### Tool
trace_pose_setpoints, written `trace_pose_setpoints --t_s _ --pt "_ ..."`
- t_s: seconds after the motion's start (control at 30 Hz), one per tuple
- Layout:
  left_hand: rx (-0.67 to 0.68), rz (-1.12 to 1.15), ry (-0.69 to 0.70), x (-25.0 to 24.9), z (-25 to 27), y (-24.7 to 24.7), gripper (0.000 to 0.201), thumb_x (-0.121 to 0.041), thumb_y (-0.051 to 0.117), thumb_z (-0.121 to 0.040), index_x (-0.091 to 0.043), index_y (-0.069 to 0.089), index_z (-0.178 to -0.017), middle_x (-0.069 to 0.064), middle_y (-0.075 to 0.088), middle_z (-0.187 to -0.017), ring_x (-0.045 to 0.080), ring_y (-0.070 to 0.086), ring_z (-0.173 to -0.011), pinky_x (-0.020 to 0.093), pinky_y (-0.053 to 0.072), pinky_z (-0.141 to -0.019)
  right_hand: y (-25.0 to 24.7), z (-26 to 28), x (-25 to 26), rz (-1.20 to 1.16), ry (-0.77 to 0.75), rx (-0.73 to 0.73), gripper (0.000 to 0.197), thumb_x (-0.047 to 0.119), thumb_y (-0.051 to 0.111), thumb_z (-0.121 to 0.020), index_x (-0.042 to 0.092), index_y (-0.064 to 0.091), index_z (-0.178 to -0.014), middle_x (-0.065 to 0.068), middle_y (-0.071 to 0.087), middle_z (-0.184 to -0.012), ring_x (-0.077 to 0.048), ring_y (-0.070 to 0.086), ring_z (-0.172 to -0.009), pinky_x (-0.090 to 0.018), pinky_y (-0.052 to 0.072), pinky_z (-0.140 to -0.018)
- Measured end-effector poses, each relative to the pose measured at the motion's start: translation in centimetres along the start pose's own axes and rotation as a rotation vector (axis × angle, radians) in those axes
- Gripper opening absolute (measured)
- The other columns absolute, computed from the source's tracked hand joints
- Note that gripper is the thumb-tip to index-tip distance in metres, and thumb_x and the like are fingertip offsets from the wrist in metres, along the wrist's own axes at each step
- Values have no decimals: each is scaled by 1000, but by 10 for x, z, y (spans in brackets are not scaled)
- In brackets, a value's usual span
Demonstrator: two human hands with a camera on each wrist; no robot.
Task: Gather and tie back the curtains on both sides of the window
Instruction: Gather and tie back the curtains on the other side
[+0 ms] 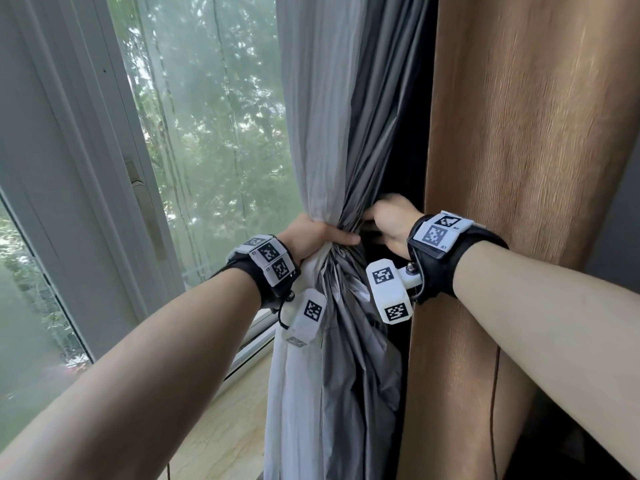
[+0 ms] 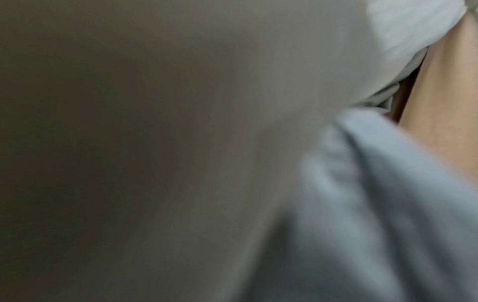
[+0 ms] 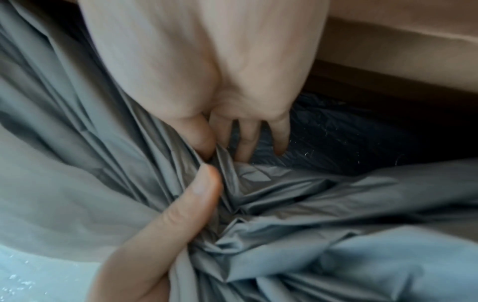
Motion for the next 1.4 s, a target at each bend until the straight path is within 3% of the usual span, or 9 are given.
trace_pose_setpoints --t_s 0.17,0.4,0.53,0.63,0.8,0.97,1.03,1.17,1.4 --pt "-113 0 51 0 -2 1 42 -4 95 -65 -12 73 -100 9 79 -103 20 76 -91 32 60 -81 -9 -25 -19 23 -38 -38 42 18 73 -54 14 76 -95 -7 81 -93 -34 77 -92 -55 60 -94" --pt "-138 16 95 2 -5 1 39 -3 95 -64 -19 71 -91 -1 76 -91 12 73 -83 17 58 -68 -1 11 5 -48 5 -6 32 -8 58 -74 -8 73 -102 -25 78 -100 -36 78 -87 -42 66 -76" --pt "-119 -10 98 4 -8 0 50 1 95 -59 -9 75 -103 7 79 -100 22 76 -95 35 62 -86 2 14 8 -85 36 23 39 -17 51 -77 -16 68 -112 -32 73 -112 -45 74 -103 -46 66 -80" --pt "-101 -1 50 5 -10 -1 62 -3 92 -50 -3 75 -110 13 79 -103 32 76 -98 44 63 -88 -2 12 8 -68 29 85 39 -19 45 -84 -15 68 -116 -30 75 -110 -40 76 -95 -39 66 -75" --pt "-57 28 9 3 -8 1 62 -3 87 -52 -1 74 -113 18 78 -107 37 75 -101 51 60 -94 -5 10 13 77 -26 42 19 -8 58 -88 4 70 -79 -11 75 -81 -20 74 -69 -25 53 -63" --pt "-87 71 -17 3 -6 -1 36 4 82 -77 -2 72 -111 22 77 -108 41 74 -102 50 61 -92 -13 5 11 95 -83 -185 16 3 63 -76 9 70 -63 -1 73 -63 -27 75 -72 -31 55 -64" --pt "-69 94 -7 3 -6 -2 49 -1 88 -69 0 71 -116 21 77 -107 40 74 -100 54 60 -94 -15 4 10 101 -79 -214 17 14 70 -61 11 74 -77 -2 75 -82 -30 72 -89 -43 61 -83" --pt "24 112 61 1 -5 1 64 -6 85 -60 1 69 -121 20 76 -108 36 75 -97 48 61 -91 -13 -21 -18 76 48 -72 86 36 71 -27 13 75 -109 -8 77 -107 -32 73 -100 -52 58 -96" --pt "49 108 65 2 -3 3 59 -6 84 -61 3 70 -118 27 74 -112 41 73 -101 54 59 -95 5 -3 -16 -37 93 34 56 14 61 -64 -8 73 -115 -25 74 -118 -39 73 -99 -45 59 -90"
Point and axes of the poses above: each hand's wrist, its own z-axis away from the middle knuckle, its own y-axis out of the palm, x = y × z, the point moved 3 cm from there along -z, towards the middle knuckle
